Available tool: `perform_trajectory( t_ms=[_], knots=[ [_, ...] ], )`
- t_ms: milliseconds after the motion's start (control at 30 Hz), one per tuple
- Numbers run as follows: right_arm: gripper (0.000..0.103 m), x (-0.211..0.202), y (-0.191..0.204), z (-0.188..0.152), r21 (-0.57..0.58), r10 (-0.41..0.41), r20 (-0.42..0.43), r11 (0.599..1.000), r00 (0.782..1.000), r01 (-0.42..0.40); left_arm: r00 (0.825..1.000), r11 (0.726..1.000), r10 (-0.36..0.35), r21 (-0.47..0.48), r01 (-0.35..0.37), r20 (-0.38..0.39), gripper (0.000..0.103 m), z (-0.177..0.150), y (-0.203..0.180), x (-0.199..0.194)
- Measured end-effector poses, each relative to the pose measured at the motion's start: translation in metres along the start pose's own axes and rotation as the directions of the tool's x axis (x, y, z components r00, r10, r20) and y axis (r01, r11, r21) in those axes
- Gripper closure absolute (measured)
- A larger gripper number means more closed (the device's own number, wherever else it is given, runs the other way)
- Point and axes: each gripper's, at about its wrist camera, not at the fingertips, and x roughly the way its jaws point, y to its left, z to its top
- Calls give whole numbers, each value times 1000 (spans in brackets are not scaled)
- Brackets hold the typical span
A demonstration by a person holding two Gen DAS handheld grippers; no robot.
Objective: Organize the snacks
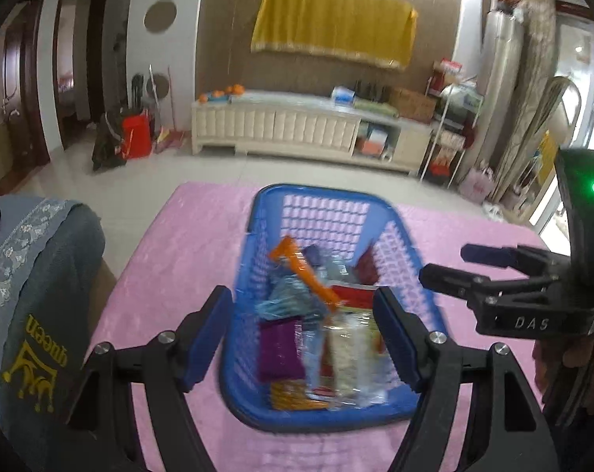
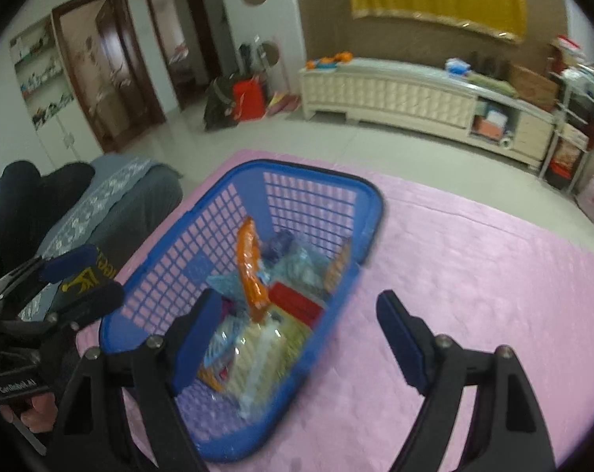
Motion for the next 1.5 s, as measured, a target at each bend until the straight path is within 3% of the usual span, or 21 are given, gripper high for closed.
perform_trajectory(
  t_ms=[167, 300, 367, 433, 500, 600, 800, 867, 1067, 1267, 1500],
  knots=[
    [17, -41, -8, -39, 58, -67, 92, 996, 993, 62, 999, 999, -20, 41, 18, 44, 31, -26, -38, -27],
    [17, -75, -10, -65, 76, -107, 140, 992, 984, 97, 993, 999, -1, 53, -5, 118, 17, -41, -59, -54],
    [17, -89, -7, -74, 73, -124, 155, 991, 980, 114, 991, 999, -2, 42, -4, 134, 15, -47, -64, -64],
    [17, -104, -2, -84, 70, -137, 173, 989, 975, 127, 990, 999, -7, 44, 1, 139, 6, -52, -70, -74],
    [11, -119, 1, -91, 69, -149, 190, 988, 971, 138, 987, 997, 8, 70, -20, 162, 0, -57, -80, -86],
    [1, -140, 9, -97, 81, -162, 242, 986, 957, 146, 982, 997, 4, 81, -19, 188, 0, -63, -91, -105],
    [0, -176, 23, -110, 125, -234, 305, 971, 923, 205, 970, 994, -7, 104, -19, 245, 0, -70, -105, -145],
    [0, -189, 31, -113, 116, -260, 316, 965, 912, 235, 969, 995, -34, 98, 10, 247, 0, -68, -106, -156],
    [0, -224, 42, -118, 122, -269, 379, 963, 885, 241, 957, 995, -48, 93, 22, 288, 0, -70, -113, -178],
    [0, -239, 48, -123, 128, -271, 416, 963, 868, 239, 950, 994, -63, 107, 32, 304, 0, -72, -118, -185],
    [0, -236, 49, -127, 137, -250, 406, 968, 879, 212, 951, 993, -65, 113, 33, 301, 0, -76, -117, -187]
  ],
)
